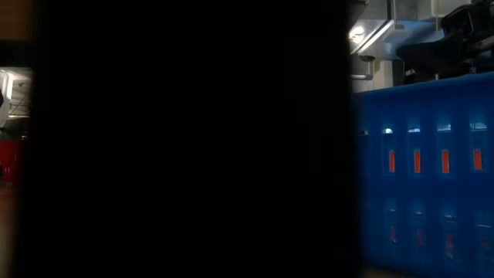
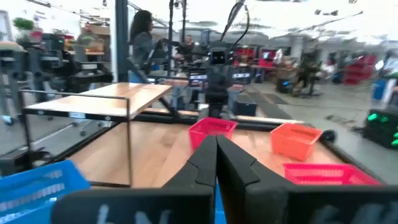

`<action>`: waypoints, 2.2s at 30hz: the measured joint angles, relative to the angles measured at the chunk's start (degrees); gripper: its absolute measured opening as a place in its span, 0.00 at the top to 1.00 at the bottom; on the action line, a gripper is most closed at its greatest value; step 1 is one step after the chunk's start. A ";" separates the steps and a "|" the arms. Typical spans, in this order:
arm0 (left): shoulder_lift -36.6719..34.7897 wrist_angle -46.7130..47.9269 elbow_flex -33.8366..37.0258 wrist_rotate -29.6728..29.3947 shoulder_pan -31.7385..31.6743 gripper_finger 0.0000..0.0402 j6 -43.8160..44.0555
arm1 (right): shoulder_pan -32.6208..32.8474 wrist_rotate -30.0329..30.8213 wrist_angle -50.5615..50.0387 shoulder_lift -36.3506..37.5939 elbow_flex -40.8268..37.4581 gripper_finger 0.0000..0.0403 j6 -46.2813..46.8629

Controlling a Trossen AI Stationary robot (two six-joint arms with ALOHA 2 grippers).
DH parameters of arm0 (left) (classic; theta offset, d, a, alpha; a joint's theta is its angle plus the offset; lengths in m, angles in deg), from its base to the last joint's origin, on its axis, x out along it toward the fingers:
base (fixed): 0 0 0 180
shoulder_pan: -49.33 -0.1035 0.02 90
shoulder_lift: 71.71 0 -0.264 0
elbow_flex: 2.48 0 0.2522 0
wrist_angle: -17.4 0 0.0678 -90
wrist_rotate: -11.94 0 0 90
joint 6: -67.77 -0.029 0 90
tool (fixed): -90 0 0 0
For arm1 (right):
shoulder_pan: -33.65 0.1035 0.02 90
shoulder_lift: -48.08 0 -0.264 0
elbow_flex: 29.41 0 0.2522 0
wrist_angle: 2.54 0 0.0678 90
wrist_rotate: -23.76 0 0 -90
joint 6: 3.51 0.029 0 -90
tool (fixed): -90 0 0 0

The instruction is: Stack baskets on shelf by color

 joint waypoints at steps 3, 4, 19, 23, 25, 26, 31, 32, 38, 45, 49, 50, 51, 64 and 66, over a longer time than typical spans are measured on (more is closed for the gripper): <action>0.01 -0.01 0.01 0.00 0.02 0.97 -0.02 | 0.00 3.18 0.54 0.00 0.00 0.99 1.51; 0.00 0.00 0.00 0.00 0.02 0.97 -0.02 | -0.02 3.52 0.93 0.00 0.00 0.99 2.15; 0.00 -0.02 0.00 0.00 0.00 0.97 0.00 | 0.00 20.03 -30.39 -14.70 31.69 1.00 4.42; 0.01 0.00 0.01 0.02 0.01 0.97 -0.01 | 0.00 22.10 -40.52 -26.51 42.03 1.00 7.77; 0.01 -0.01 0.02 0.00 0.00 0.97 -0.02 | 0.00 22.27 -45.74 -32.77 46.59 1.00 9.51; 0.00 -0.02 0.02 0.00 0.02 0.97 -0.02 | 0.00 22.34 -48.19 -35.97 48.80 1.00 10.63; 0.02 0.00 0.02 0.01 0.02 0.97 -0.02 | -0.02 24.96 -61.19 -49.37 58.59 1.00 18.25; 0.01 -0.01 0.02 0.00 0.01 0.97 -0.02 | -0.02 25.09 -63.35 -51.55 60.38 1.00 20.10; 0.01 -0.13 0.01 1.52 0.02 0.97 4.71 | -0.02 25.10 -69.29 -60.88 67.44 0.99 26.19; 0.05 0.98 -1.72 0.11 -0.35 0.97 9.40 | -2.62 28.08 -69.91 -67.21 72.26 0.94 31.19; 0.35 5.85 -3.81 0.13 -0.37 0.97 9.25 | -5.38 28.09 -71.43 -69.18 73.97 0.88 31.70; 0.35 6.67 -4.62 0.13 -0.37 0.97 9.25 | -6.20 28.03 -71.76 -69.58 74.11 0.86 32.23; 0.33 7.53 -5.51 0.11 -0.37 0.97 9.27 | -7.18 27.98 -72.35 -69.98 74.12 0.84 33.43; 4.45 25.95 -19.93 0.24 -0.37 0.97 9.53 | -19.82 25.51 -76.92 -81.14 74.12 0.66 34.77; 5.99 26.07 -21.40 0.24 -0.37 0.97 9.53 | -21.40 24.83 -76.82 -83.44 74.10 0.67 34.72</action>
